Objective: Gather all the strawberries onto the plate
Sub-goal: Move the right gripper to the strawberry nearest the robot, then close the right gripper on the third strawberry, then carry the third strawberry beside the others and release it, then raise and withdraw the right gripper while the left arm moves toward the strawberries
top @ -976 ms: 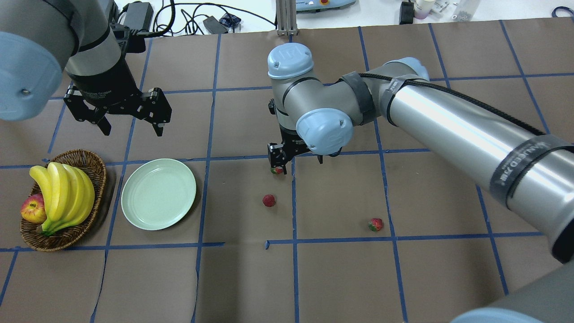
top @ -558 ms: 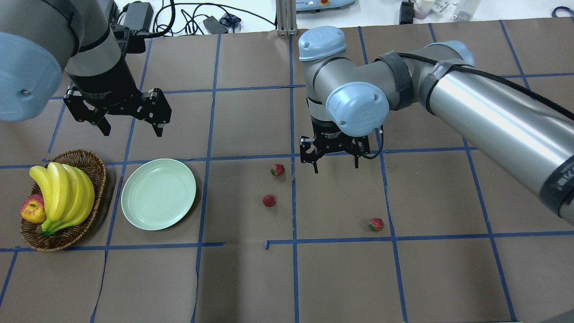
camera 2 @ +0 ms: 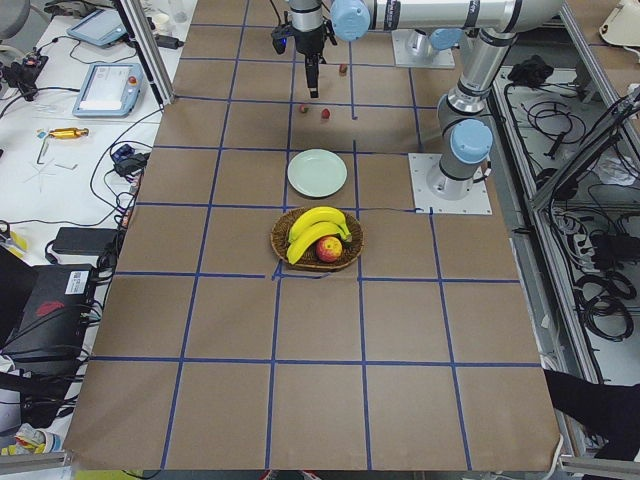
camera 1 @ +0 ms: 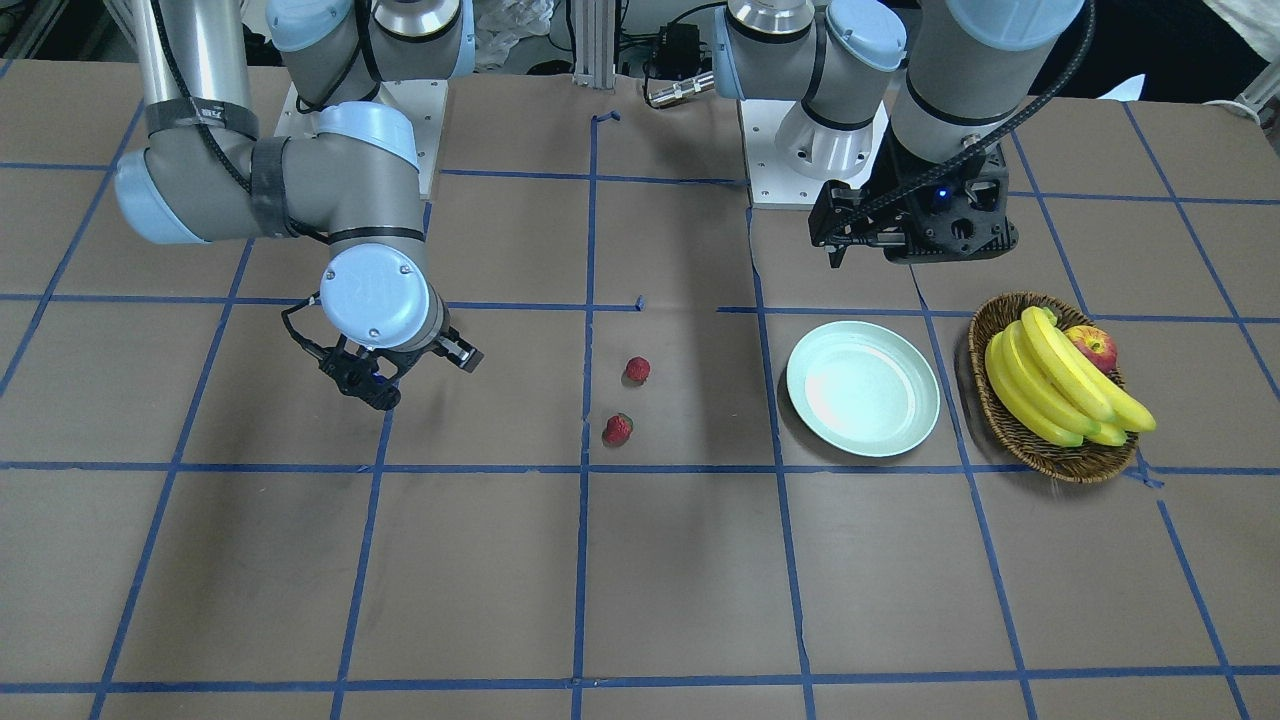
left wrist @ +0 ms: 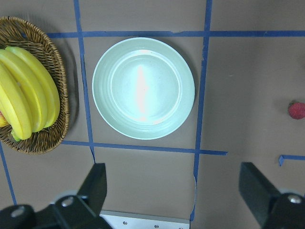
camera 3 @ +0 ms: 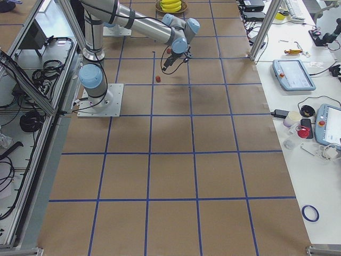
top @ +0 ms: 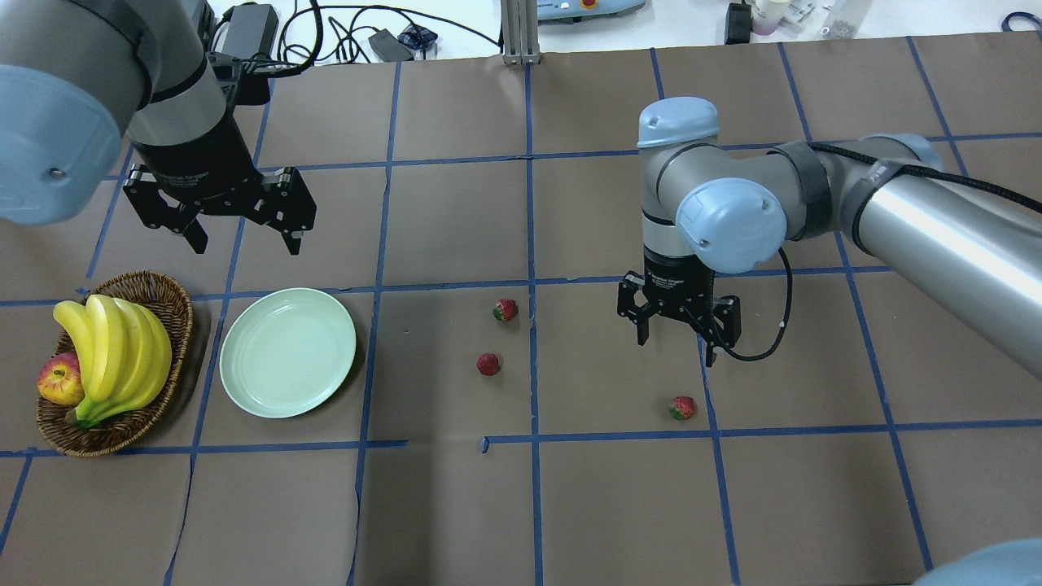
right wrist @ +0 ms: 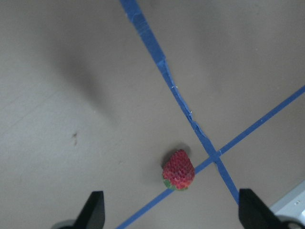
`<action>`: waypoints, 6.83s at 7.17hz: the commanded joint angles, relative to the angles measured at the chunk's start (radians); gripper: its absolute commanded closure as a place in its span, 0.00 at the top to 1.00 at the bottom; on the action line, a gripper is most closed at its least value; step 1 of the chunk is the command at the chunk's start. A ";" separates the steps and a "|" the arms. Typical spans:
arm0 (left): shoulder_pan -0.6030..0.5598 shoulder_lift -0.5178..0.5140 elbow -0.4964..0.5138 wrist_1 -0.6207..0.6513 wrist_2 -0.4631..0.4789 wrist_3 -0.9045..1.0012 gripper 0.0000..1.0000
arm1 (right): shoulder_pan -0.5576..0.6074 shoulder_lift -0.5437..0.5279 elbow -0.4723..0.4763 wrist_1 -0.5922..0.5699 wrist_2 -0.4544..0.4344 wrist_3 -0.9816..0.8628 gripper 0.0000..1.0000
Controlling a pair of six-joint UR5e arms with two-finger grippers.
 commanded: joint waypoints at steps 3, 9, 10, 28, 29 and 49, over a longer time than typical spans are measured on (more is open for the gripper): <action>-0.001 0.000 -0.008 0.002 -0.002 0.000 1.00 | -0.017 -0.079 0.256 -0.402 -0.001 0.126 1.00; -0.001 -0.003 -0.010 0.000 -0.002 0.000 1.00 | -0.008 -0.135 0.336 -0.404 0.011 0.132 0.87; -0.001 -0.003 -0.010 0.002 -0.001 0.000 1.00 | -0.008 -0.135 0.336 -0.402 0.011 0.129 0.72; -0.001 0.004 -0.005 0.000 -0.007 0.000 1.00 | 0.340 0.216 -0.302 -0.361 0.238 0.094 0.00; -0.001 0.004 -0.005 0.000 -0.007 0.000 1.00 | 0.346 0.239 -0.302 -0.382 0.244 0.089 0.00; -0.133 -0.044 -0.014 0.159 -0.060 -0.076 1.00 | -0.028 -0.257 -0.317 0.185 -0.119 -0.607 1.00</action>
